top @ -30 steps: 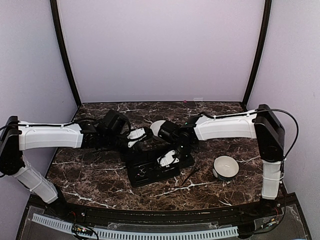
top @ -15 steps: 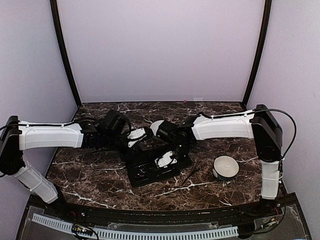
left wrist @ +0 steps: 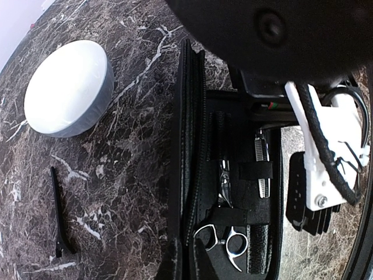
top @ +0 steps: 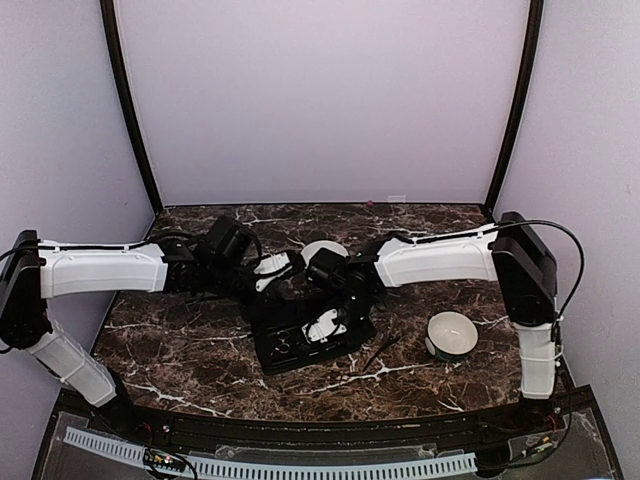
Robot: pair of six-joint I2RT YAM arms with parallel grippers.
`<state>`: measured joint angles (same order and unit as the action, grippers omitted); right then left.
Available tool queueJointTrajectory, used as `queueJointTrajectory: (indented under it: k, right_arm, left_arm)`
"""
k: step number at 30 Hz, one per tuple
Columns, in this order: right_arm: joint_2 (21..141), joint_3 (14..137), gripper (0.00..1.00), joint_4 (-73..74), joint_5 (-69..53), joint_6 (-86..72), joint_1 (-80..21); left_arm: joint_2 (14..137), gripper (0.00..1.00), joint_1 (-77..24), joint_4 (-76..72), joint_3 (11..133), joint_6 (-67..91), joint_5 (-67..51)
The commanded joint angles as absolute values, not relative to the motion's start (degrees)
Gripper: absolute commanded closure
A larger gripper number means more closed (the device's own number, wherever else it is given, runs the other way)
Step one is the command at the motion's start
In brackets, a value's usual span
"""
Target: Sort the hair-cutting tools
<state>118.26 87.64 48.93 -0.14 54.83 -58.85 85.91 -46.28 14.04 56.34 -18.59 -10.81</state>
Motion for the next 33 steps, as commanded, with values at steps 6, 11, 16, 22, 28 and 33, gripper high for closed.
queueJointTrajectory:
  k: [6,11,16,22,28,33]
  right_arm:
    - [121.10,91.26,1.00,46.88,-2.90,54.43,-60.76]
    - [122.64,92.76,1.00,47.28,-5.83,54.09,-61.95]
    - [124.45,93.93,1.00,45.67,-5.02,51.82,-63.48]
    - [125.50,96.05,1.00,44.95,-6.21,48.34,-64.08]
    - [124.13,94.94,0.94,44.34,-6.01,45.84,-64.22]
    - [119.36,90.68,0.77,42.95,-2.59,45.11,-63.91]
  left_arm:
    - [87.31,1.00,-45.95,15.27,58.15,-17.36,-15.24]
    - [87.87,1.00,-45.88,15.74,58.44,-17.44,-15.08]
    - [88.37,1.00,-45.83,15.91,58.92,-17.22,-15.59]
    - [88.49,1.00,-45.79,16.27,59.06,-17.38,-15.74]
    - [88.51,1.00,-45.83,16.50,59.10,-17.42,-15.65]
    - [88.39,1.00,-45.81,16.79,59.11,-17.53,-15.33]
